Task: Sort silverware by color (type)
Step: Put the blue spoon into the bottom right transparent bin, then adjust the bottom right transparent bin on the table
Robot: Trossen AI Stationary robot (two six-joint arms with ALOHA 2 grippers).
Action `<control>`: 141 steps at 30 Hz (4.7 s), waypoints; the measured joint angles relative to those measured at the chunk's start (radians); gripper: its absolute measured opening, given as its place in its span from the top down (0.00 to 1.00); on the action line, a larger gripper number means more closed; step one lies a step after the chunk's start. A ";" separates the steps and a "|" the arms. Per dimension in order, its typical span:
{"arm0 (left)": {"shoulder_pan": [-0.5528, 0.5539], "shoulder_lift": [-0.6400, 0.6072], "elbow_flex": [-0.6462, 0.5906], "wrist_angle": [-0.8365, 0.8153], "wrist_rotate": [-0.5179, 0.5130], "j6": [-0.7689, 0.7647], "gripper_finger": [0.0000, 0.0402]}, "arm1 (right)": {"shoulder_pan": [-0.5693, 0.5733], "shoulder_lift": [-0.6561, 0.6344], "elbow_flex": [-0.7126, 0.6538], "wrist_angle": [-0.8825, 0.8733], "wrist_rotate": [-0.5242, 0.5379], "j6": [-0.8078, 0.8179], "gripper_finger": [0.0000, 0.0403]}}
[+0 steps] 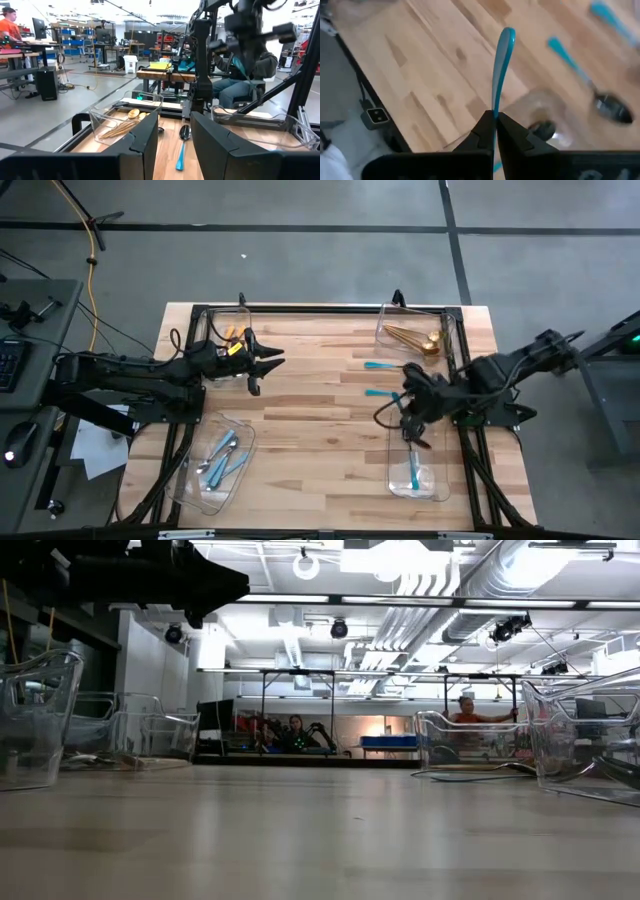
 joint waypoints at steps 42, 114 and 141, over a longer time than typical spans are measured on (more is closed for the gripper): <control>0.000 0.000 0.001 0.016 -0.002 0.044 0.74 | -0.023 0.000 -0.733 0.564 -0.400 0.340 1.00; 0.000 0.000 0.001 0.018 -0.012 0.121 0.74 | -0.673 -0.111 -0.897 1.962 -0.326 -1.258 0.72; 0.000 0.000 0.001 0.032 -0.029 0.157 0.74 | -0.671 -0.111 -0.962 2.078 -0.373 -1.230 0.72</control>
